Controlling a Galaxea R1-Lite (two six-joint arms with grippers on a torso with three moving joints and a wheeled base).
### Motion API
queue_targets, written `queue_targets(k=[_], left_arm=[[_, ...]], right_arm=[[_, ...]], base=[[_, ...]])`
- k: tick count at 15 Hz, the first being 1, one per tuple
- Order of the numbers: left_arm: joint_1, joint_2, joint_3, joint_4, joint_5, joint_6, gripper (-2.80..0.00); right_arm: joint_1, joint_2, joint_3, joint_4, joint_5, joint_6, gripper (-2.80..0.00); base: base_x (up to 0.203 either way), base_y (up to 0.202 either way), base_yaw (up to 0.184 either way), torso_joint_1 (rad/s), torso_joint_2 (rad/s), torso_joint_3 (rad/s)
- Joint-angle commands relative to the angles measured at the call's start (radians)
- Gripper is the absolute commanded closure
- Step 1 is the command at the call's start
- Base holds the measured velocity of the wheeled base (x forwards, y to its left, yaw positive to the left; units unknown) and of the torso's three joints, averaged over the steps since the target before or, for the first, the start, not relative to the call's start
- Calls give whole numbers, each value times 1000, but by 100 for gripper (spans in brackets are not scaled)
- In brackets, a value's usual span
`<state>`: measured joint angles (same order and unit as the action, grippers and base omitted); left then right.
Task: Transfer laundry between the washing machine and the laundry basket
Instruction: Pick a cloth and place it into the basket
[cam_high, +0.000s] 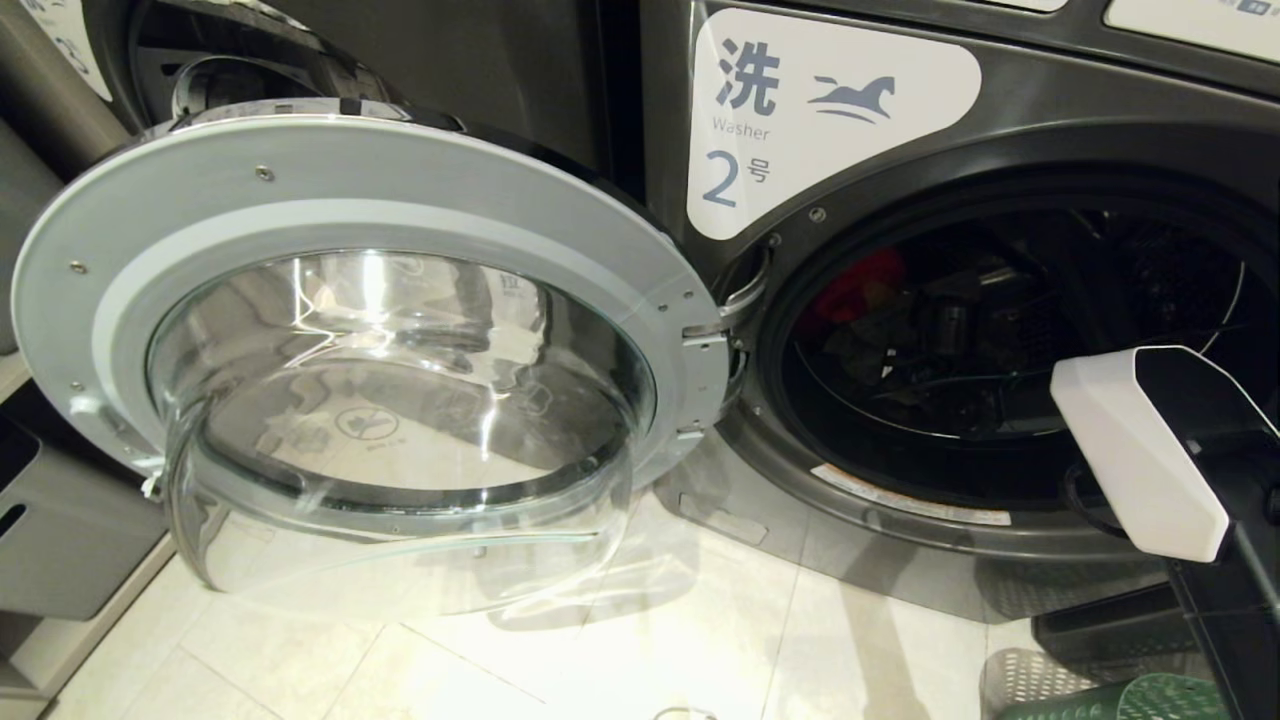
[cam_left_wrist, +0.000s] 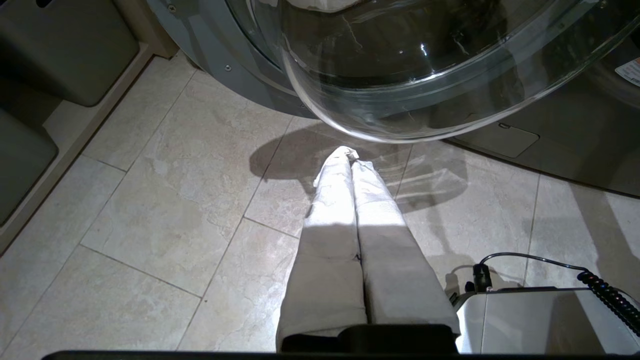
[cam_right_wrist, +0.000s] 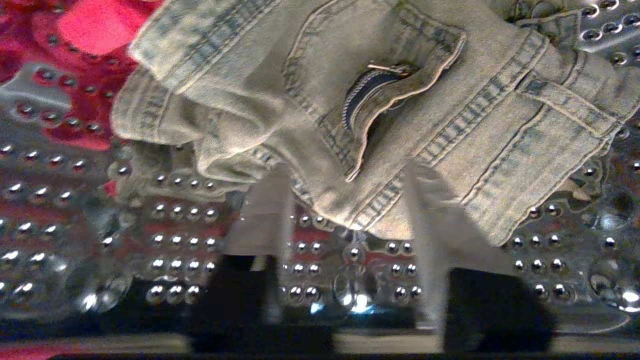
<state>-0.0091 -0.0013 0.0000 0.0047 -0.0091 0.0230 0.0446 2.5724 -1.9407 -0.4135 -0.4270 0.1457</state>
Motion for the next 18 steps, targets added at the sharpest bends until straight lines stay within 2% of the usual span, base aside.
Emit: queue_targets(k=[1,5,10,12,16,17,18], left_arm=[[0,1,0,0,0,0,0],[0,1,0,0,0,0,0],[0,1,0,0,0,0,0],[0,1,0,0,0,0,0],[0,1,0,0,0,0,0],[0,1,0,0,0,0,0],[0,1,0,0,0,0,0]], right_arm=[[-15,6,-7,-6,-4,7,0],[-51,-12,-5,27,-43,45,0],[-55,-79,-4,197,-55,61,0],[-55,-77,-1,253,-84,71,0],[-55,-80,1,424,-104,188,0],[-57,-76,1,425,-107,197,0],[-55,-74,0,422,-106,197,-176]], base=[[0,0,0,0,0,0],[0,0,0,0,0,0],[0,0,0,0,0,0],[0,0,0,0,0,0],[0,0,0,0,0,0],[0,0,0,0,0,0],[0,0,0,0,0,0]])
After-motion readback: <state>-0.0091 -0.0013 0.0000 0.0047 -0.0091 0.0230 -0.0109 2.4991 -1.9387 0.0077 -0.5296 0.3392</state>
